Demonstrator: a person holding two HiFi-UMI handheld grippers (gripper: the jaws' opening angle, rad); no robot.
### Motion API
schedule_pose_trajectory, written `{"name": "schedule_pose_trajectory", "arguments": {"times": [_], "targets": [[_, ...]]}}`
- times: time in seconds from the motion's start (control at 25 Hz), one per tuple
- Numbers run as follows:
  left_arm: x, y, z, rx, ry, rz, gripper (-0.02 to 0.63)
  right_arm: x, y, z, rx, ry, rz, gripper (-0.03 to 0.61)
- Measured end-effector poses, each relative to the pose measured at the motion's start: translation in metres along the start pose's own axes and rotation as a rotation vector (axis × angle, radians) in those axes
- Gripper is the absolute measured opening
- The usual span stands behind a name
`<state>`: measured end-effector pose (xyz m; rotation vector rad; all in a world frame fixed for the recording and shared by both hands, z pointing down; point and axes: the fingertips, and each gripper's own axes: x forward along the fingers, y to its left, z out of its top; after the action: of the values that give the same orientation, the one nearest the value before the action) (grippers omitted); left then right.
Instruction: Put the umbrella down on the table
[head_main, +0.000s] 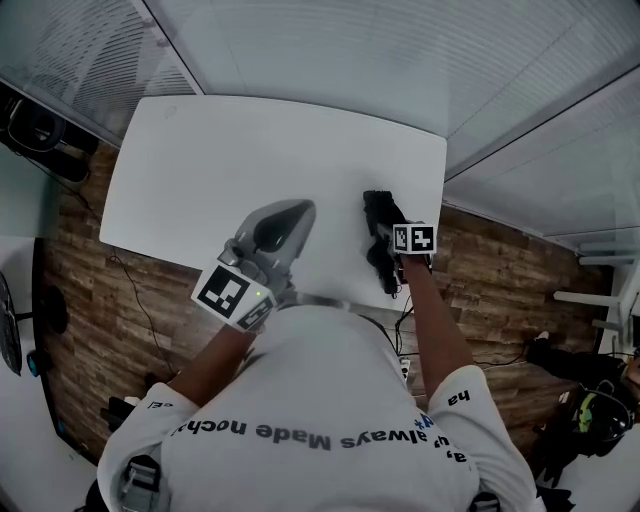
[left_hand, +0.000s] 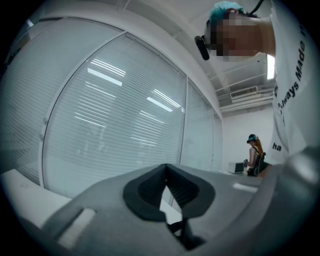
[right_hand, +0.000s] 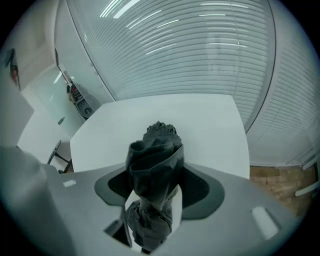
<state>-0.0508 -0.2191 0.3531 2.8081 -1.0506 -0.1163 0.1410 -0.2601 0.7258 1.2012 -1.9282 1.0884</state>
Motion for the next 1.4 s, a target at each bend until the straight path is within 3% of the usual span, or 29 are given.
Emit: {"name": "schedule_pose_trajectory", "arguments": {"times": [0.48,1.0,1.4], "targets": [[0.006,-0.014,-0.005,-0.002,0.008,-0.028,0.003,-0.103,0.045,0.049,-0.109,-0.314,0.069,0.225],[0.009,-0.03,-0.005,-0.002,0.021,-0.053,0.003,-0.252,0.14,0.101,-0.309,-0.678,0.116,0.172],[0.009,-0.043,-0.006,0.008,0.031,-0.076,0.003,-0.32,0.184,0.102,-0.414,-0.821,0.134,0.136]]}}
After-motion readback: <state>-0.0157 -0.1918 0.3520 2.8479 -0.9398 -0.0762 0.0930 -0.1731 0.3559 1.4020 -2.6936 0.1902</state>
